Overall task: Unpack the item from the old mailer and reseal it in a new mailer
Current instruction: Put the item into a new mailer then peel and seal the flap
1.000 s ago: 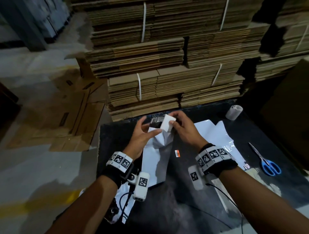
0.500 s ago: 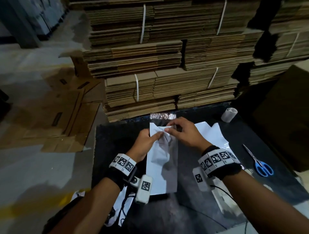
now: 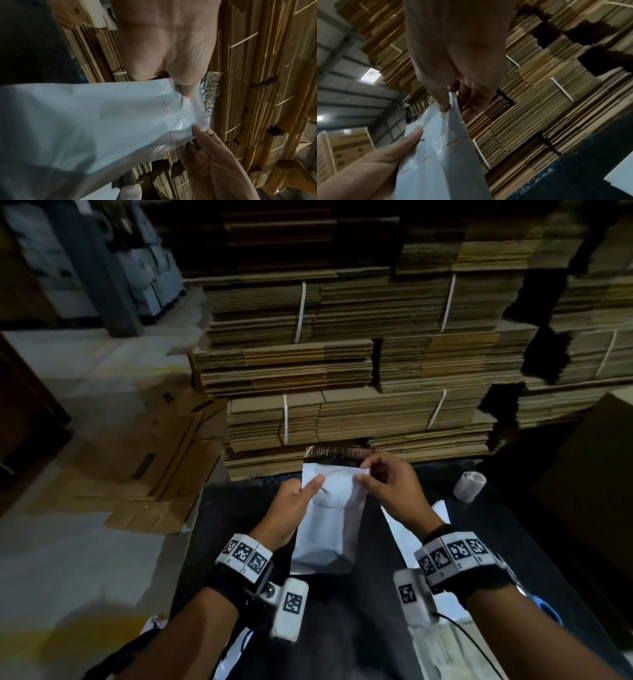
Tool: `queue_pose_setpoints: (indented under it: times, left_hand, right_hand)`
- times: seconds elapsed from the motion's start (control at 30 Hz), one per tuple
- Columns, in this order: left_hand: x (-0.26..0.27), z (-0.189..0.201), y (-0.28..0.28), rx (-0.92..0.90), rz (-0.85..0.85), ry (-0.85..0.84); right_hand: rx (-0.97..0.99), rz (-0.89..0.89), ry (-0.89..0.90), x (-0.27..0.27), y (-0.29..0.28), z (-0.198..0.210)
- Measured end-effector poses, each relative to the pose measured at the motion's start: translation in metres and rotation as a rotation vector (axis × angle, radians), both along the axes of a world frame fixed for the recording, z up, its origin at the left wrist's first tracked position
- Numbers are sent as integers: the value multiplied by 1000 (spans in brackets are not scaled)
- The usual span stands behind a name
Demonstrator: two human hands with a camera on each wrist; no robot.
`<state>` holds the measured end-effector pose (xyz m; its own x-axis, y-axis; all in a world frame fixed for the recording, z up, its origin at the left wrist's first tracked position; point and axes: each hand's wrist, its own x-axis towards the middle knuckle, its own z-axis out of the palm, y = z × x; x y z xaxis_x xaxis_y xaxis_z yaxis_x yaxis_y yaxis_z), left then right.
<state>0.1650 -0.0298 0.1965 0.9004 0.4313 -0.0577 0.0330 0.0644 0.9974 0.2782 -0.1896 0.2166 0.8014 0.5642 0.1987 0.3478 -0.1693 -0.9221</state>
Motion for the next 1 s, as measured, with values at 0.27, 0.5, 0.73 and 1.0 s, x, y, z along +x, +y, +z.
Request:
queue_pose_setpoints:
  times: [0.27, 0.5, 0.73, 1.0]
  left_hand:
    - [17, 42, -28, 56, 124, -94]
    - [12, 95, -61, 136, 177, -119]
    - [3, 110, -54, 242, 298, -177]
    - [-13, 135, -39, 318, 279, -222]
  right_hand:
    - [124, 84, -16, 16, -28, 50]
    - [51, 232, -56, 21, -44, 81]
    - [-11, 299, -120, 14, -39, 96]
    - [95, 168, -146, -4, -15, 108]
